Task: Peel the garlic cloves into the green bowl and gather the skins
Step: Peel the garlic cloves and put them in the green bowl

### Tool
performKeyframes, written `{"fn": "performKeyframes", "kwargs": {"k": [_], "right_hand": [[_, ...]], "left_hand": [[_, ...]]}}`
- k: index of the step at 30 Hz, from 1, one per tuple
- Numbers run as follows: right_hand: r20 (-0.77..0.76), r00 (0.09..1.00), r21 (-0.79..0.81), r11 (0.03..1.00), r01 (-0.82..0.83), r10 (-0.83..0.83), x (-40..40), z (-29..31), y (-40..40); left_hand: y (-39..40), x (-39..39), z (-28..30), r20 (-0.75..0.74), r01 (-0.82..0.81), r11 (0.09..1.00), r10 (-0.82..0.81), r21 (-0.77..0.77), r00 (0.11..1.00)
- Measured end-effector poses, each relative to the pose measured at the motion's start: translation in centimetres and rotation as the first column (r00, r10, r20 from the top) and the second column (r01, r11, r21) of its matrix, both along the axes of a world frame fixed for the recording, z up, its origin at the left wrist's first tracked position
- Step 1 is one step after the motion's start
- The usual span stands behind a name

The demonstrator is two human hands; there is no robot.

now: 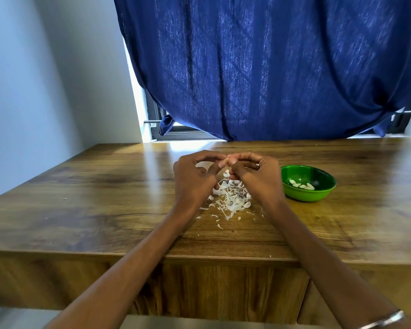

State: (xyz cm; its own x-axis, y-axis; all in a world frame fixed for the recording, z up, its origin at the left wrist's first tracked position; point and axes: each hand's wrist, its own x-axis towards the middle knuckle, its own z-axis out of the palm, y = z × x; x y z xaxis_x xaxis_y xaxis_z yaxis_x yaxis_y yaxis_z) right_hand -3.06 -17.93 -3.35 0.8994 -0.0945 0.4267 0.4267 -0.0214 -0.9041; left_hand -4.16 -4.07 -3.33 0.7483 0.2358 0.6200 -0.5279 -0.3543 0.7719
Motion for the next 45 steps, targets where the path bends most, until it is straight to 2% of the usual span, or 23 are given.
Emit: {"fn": "performKeyframes", "kwargs": {"k": [4, 7, 9, 18, 27, 38, 45], "right_hand": [[0.024, 0.998, -0.085, 0.995, 0.056, -0.054, 0.00, -0.10, 0.02], [0.048, 0.998, -0.103, 0.993, 0.053, -0.048, -0.07, -0.08, 0.04], [0.045, 0.998, -0.107, 0.994, 0.036, -0.032, -0.11, -0.07, 0.08], [-0.017, 0.997, -0.078, 0.994, -0.071, 0.070, -0.25, 0.25, 0.20], [-0.064, 0.993, -0.026, 0.995, -0.096, 0.094, -0.46, 0.47, 0.12], [-0.037, 0.998, -0.057, 0.997, -0.055, 0.053, -0.40, 0.46, 0.15], [0.102, 0.994, -0.195, 0.980, 0.051, -0.032, -0.24, -0.14, 0.05]], "left_hand": [[0.04, 0.07, -0.25, 0.053, -0.023, 0.997, 0.020, 0.067, 0.998], [-0.09, 0.06, -0.45, 0.101, -0.066, 0.981, 0.048, 0.182, 0.994], [-0.14, 0.11, -0.45, 0.104, -0.080, 0.976, 0.059, 0.200, 0.993], [0.00, 0.05, -0.11, -0.001, 0.002, 1.000, -0.002, 0.021, 1.000], [0.36, 0.17, 0.00, -0.035, 0.063, 0.997, -0.065, -0.055, 0.997], [0.38, 0.28, -0.05, -0.022, 0.031, 0.999, -0.032, -0.037, 0.999], [0.18, 0.18, -0.03, -0.017, -0.030, 0.999, 0.031, 0.030, 0.999]]}}
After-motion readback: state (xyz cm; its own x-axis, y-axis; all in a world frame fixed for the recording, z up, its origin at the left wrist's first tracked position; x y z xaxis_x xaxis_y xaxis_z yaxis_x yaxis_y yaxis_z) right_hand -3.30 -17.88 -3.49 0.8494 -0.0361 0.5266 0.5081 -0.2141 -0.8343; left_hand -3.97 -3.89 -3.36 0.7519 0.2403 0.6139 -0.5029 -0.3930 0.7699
